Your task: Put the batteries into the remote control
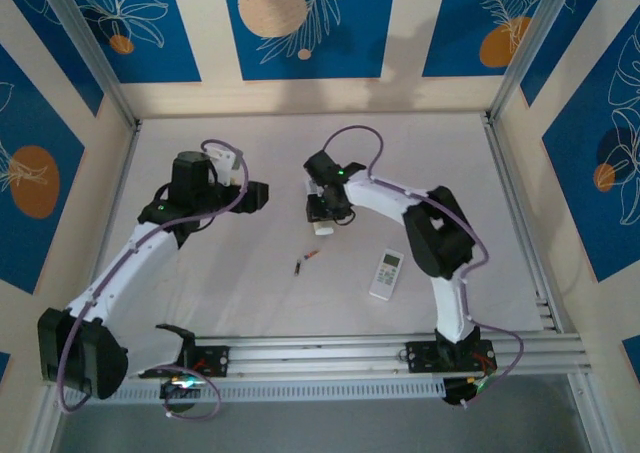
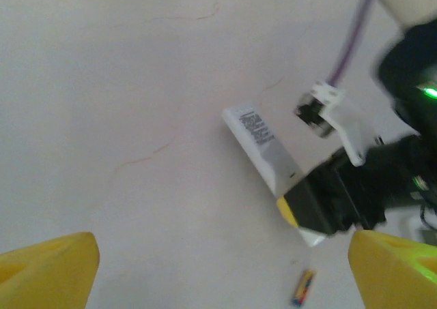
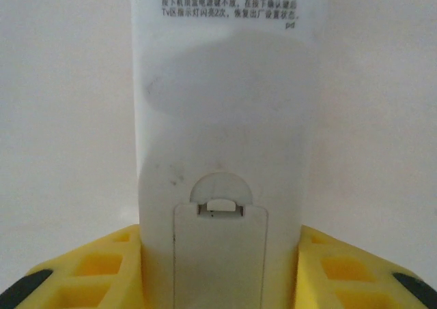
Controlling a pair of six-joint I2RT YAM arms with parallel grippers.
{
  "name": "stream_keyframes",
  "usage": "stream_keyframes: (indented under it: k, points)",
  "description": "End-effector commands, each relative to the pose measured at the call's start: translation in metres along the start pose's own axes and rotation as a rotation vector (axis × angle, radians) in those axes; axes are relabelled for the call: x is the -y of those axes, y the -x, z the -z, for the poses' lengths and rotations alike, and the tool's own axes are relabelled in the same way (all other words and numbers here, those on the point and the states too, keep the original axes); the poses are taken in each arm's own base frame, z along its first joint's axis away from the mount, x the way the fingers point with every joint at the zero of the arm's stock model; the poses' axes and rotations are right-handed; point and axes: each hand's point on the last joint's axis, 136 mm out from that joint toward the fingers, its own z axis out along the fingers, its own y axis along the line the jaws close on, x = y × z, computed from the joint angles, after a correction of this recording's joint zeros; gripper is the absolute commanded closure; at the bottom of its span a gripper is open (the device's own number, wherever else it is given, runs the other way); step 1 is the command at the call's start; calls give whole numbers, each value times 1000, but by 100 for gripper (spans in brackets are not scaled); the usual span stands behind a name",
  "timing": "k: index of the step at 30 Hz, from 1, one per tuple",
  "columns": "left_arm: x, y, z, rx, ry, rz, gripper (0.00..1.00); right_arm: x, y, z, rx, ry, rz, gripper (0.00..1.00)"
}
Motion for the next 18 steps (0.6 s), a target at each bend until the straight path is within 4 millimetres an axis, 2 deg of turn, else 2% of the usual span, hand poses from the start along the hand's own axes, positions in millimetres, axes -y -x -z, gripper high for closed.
stream_keyframes:
  k: [1, 6, 9, 13, 16, 18]
  points:
    - [22, 37, -4, 78, -106, 247, 9, -47, 24, 62, 185, 275, 97, 67]
    - [23, 49, -21, 34, -112, 414, 18, -57, 1, 93, 211, 393, 154, 70]
    - [35, 48, -32, -54, -172, 502, 20, -62, -9, 104, 216, 433, 167, 70]
    - [50, 47, -47, -99, -254, 561, 21, -75, -18, 115, 215, 483, 213, 70]
    - [59, 43, -54, -110, -295, 540, 20, -82, -20, 116, 211, 492, 219, 70]
    - [58, 36, -60, -125, -289, 543, 19, -89, -20, 119, 213, 514, 227, 70]
